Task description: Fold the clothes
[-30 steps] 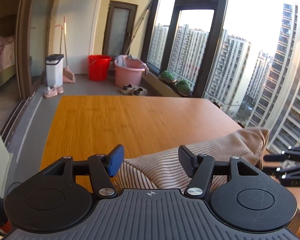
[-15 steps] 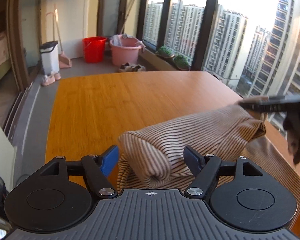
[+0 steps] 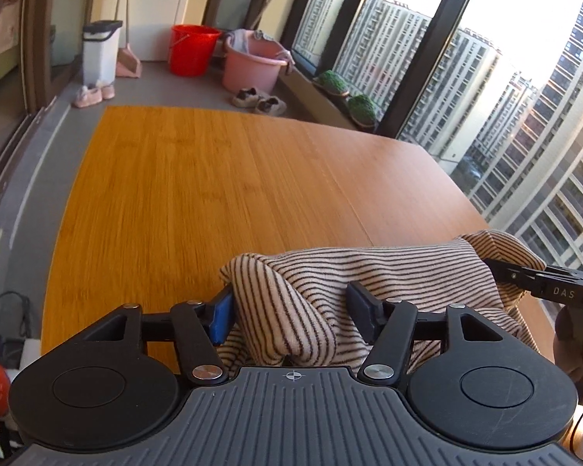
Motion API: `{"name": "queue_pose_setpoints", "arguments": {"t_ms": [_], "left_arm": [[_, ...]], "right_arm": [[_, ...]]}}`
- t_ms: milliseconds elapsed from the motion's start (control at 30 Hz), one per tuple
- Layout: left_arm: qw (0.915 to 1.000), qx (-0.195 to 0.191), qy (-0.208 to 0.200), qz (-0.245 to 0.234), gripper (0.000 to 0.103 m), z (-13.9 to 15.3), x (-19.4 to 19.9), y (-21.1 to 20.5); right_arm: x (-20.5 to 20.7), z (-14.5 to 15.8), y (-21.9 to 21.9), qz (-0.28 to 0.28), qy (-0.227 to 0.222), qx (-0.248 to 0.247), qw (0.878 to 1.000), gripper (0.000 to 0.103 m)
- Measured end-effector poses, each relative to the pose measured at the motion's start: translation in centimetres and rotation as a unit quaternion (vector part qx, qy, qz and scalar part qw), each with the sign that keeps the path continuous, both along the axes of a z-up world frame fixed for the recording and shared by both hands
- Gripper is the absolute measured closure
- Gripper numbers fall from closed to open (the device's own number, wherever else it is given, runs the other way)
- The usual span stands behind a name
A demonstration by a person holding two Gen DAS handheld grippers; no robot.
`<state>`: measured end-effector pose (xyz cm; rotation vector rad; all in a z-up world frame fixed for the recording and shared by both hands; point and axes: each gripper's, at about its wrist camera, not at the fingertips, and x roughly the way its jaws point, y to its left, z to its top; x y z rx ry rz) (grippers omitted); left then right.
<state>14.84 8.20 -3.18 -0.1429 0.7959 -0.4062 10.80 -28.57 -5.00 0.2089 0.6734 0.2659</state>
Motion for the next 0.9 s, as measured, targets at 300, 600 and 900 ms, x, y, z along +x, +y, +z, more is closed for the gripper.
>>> {"name": "queue_pose_setpoints", "arguments": {"t_ms": [300,600,900], "left_arm": [[0.9957,-0.005,-0.089,0.025,0.066,5.2,3.5,0.8],[0.9996,-0.007,-0.007,-0.025,0.063,1.3,-0.6,1.9],[0.9962,-0.080,0.034,0.011,0.030,0.0,0.7,2.2]], "right_arm": [[7.0,4.1,0.9,-0.004,-0.075,0.024,0.997,0.071],[2.6,0.5,-0.6,0.002,-0.009,-0.015,1.000,0.075],[0.8,0.9,-0.3,-0.006,-0.031,-0.013,0.999,0.047]]}}
